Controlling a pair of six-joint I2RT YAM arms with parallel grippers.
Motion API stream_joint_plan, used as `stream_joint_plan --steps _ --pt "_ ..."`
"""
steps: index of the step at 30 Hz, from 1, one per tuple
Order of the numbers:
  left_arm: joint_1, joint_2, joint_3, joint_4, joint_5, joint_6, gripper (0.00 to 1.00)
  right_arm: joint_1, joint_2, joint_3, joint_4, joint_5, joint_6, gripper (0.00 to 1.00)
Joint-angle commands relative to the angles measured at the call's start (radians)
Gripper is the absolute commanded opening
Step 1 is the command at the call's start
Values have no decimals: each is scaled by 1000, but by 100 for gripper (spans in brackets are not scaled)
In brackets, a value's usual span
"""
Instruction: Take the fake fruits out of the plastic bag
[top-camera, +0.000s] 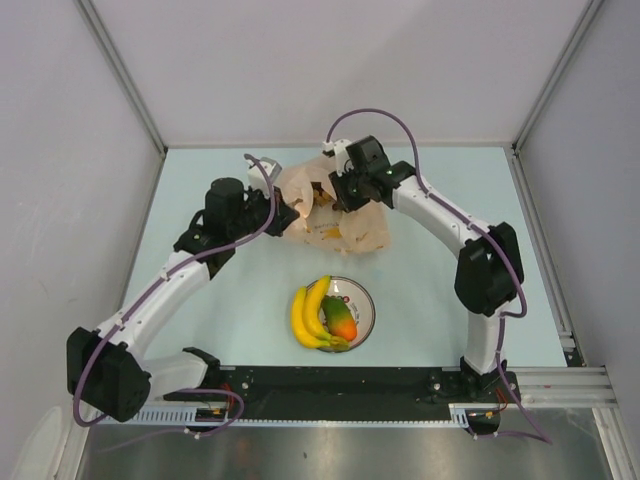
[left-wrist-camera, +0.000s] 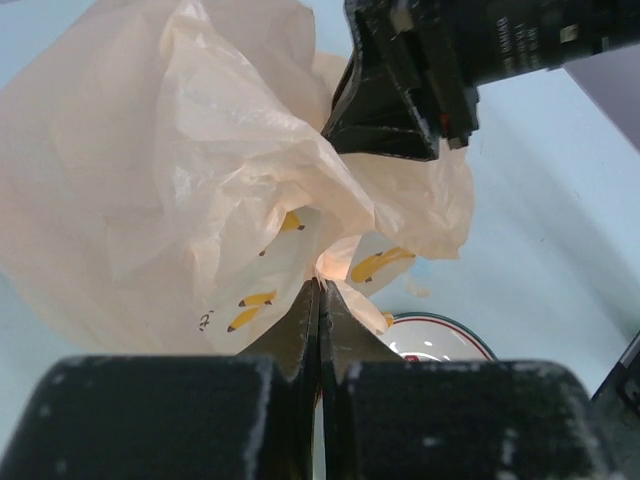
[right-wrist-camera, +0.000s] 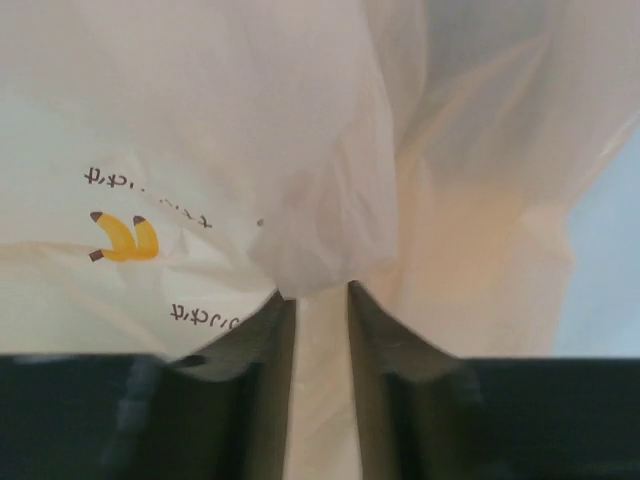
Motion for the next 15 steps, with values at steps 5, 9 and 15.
stream_joint_plan --steps 5,9,15 --pt "41 36 45 15 79 39 0 71 -198 -87 127 26 -64 64" --pt "72 41 39 9 89 37 0 116 -225 -184 152 -48 -64 33" --pt "83 55 51 43 193 -33 0 79 -139 -222 210 -31 73 12"
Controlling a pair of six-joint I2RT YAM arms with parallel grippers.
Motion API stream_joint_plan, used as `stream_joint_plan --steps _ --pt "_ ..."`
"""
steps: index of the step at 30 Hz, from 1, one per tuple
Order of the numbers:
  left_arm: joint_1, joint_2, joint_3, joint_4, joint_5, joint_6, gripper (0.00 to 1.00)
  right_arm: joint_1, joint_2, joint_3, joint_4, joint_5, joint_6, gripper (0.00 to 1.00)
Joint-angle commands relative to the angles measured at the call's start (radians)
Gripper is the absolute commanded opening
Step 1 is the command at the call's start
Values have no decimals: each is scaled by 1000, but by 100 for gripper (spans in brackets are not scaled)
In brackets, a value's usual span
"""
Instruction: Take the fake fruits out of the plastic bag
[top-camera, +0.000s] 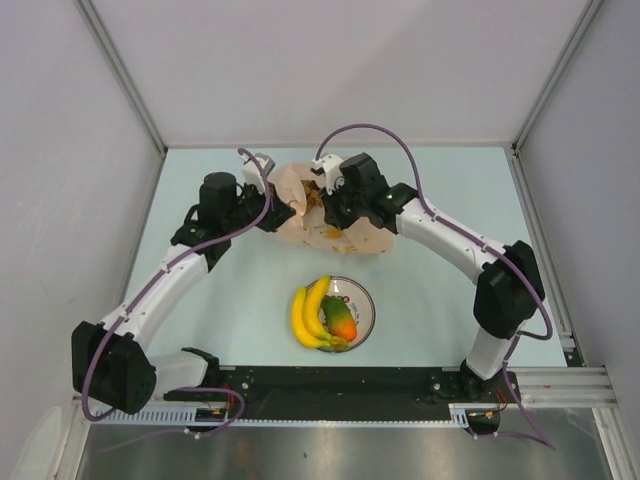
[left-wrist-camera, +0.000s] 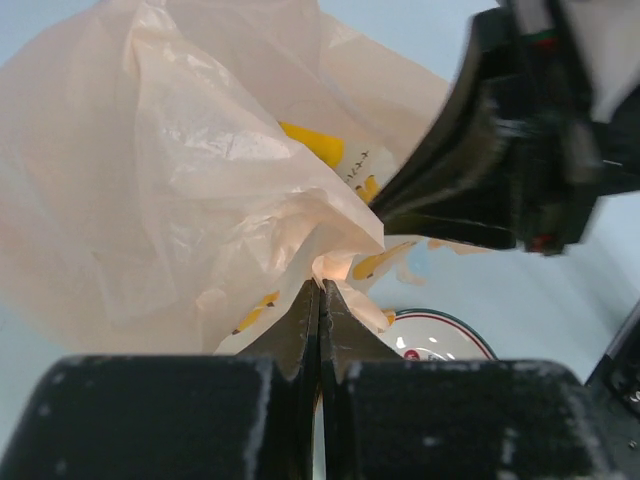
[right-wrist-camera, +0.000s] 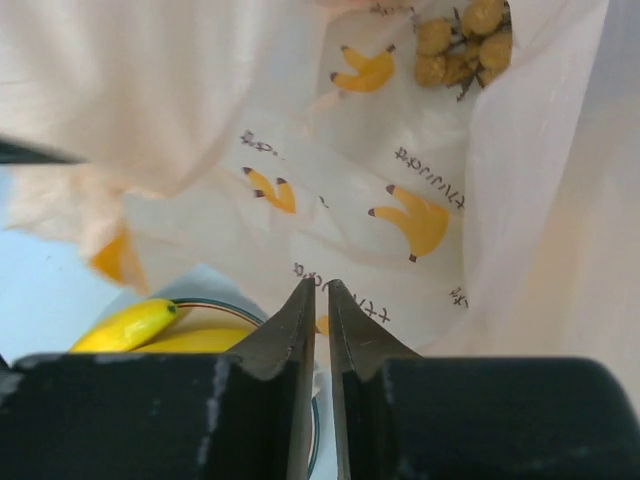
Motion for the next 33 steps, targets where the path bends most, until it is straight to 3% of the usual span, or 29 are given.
stream_joint_plan --steps 1,9,11,12,16,22,27,33 --pt "5 18 30 43 106 -43 0 -34 68 -28 92 48 64 11" --pt "6 52 23 99 145 -52 0 -195 229 81 141 179 63 3" --pt "-2 64 54 114 191 -52 0 -238 224 90 147 179 37 13" --pt "-6 75 65 117 195 -46 0 -243 220 87 150 206 21 27" --pt "-25 102 118 100 214 -9 0 -243 201 63 156 191 1 56" --pt "-60 139 145 99 224 -6 0 -200 235 72 163 179 7 72" --pt "-91 147 154 96 226 3 0 -150 247 74 196 368 -51 82" --pt "-103 139 142 102 220 6 0 -153 272 52 221 468 -97 87"
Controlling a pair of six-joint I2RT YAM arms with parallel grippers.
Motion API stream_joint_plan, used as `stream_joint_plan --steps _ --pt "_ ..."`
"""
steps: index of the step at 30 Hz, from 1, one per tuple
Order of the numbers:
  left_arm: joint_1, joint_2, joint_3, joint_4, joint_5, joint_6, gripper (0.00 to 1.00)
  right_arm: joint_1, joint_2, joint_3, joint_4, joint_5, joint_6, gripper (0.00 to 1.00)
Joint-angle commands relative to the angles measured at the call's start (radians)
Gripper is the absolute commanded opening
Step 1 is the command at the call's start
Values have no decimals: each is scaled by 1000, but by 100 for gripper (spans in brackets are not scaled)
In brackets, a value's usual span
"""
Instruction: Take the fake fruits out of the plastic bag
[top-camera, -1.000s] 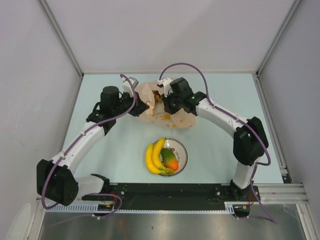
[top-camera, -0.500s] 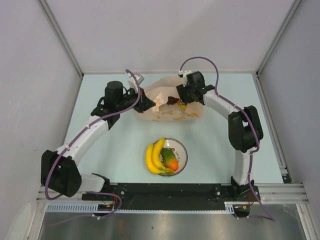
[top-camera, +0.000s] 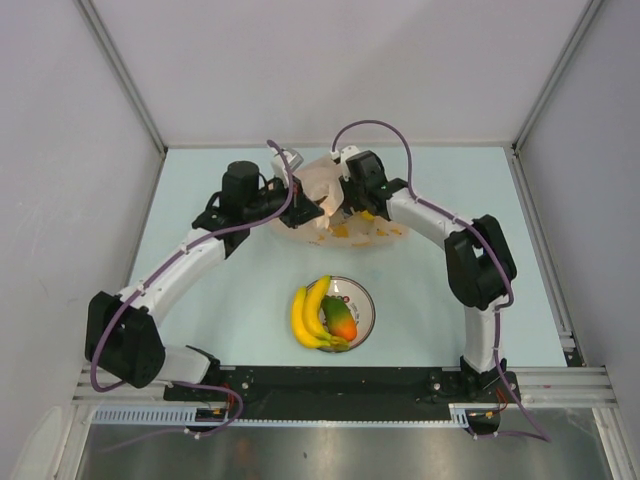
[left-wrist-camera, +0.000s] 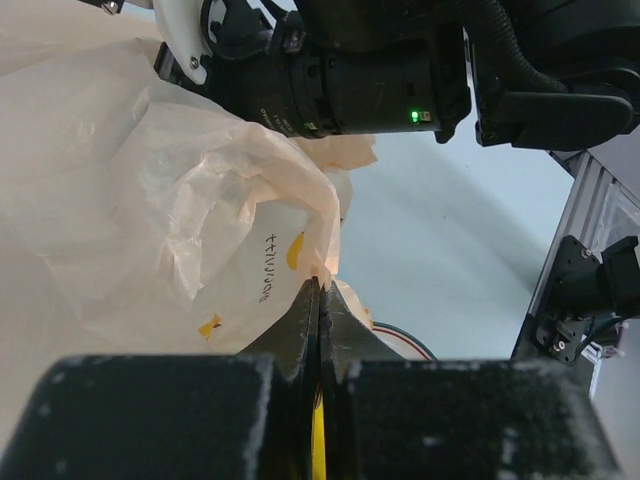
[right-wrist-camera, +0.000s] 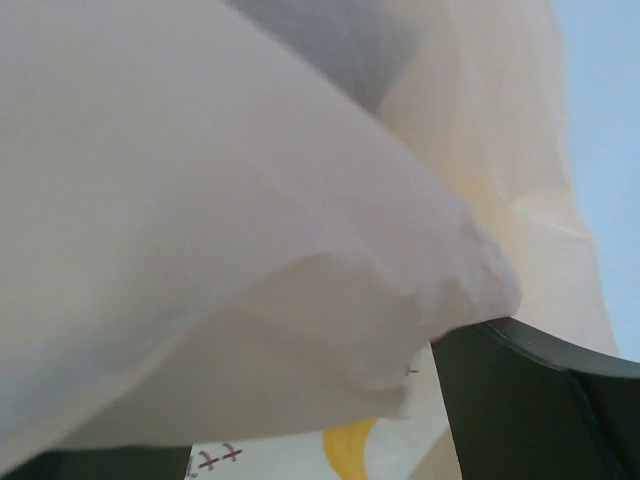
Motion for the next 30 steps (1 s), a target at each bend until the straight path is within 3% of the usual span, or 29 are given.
stream_joint_plan --steps 1,11,14,17,21,24,26,28,30 --pt "-12 -10 32 34 25 24 0 -20 34 15 64 132 -58 87" --pt "-11 -24 18 29 0 41 0 -57 95 -26 95 131 -140 85" --pt "-11 -19 16 24 -5 50 0 -60 117 -21 132 134 -192 78" --pt "-11 -22 10 18 -11 56 0 -77 118 8 118 85 -210 61" --pt "-11 -27 10 -3 -26 82 0 -181 53 57 -9 -230 -88 45" --pt "-11 -27 10 -15 -40 97 0 -236 -15 40 -79 -532 -45 43" --pt "-11 -21 9 -16 -35 97 0 -270 -26 5 -113 -650 -45 45" --pt "-11 -13 12 -16 -34 87 0 -293 6 -6 -190 -749 -29 55" --pt "-11 -10 15 -17 -31 84 0 -302 33 -49 -160 -787 3 66"
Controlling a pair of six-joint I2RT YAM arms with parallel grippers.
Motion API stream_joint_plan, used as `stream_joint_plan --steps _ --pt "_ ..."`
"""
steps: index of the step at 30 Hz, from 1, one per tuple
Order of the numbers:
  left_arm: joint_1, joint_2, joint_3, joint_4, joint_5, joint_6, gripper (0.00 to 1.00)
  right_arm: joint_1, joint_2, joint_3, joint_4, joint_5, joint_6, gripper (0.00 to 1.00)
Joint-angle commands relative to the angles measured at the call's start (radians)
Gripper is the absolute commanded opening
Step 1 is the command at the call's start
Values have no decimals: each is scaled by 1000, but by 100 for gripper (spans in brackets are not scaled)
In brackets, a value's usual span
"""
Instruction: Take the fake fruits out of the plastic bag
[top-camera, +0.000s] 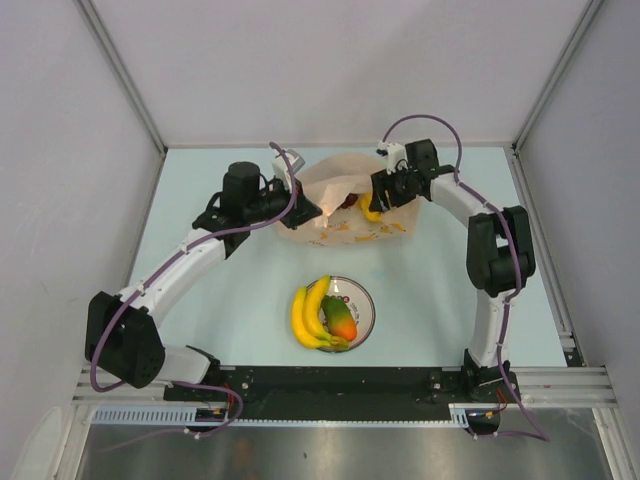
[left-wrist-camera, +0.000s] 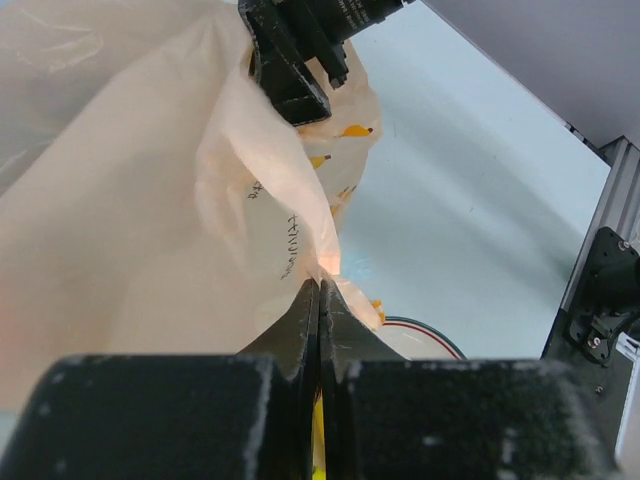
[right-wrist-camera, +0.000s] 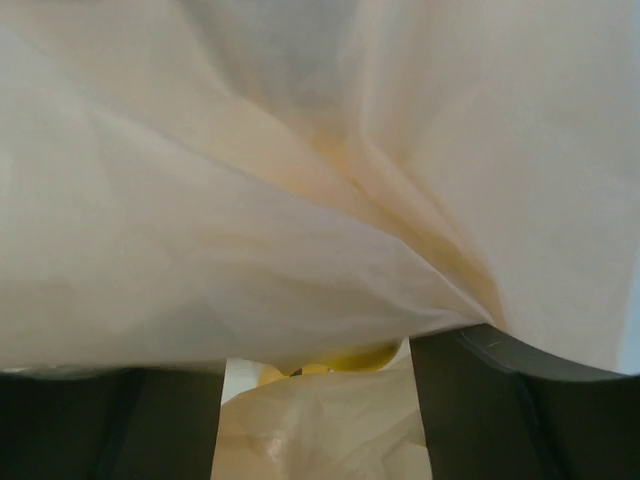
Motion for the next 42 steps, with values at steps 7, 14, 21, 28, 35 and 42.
stream_joint_plan --steps 7,14,21,28,35,42 --pt "-5 19 50 -12 4 32 0 -5 -116 -55 -18 -207 67 95" --pt "-8 33 62 -32 1 60 0 84 -257 -107 -18 22 12 82" --pt "-8 39 68 -38 1 57 0 156 -187 -130 -12 123 8 73" --pt "-8 43 78 -41 -5 57 0 186 -79 -89 -58 286 -54 79" --pt "-8 48 61 -27 -5 51 0 182 -68 -100 -69 318 -103 68" --pt "-10 51 67 -35 -12 69 0 139 -223 -98 -79 156 -103 36"
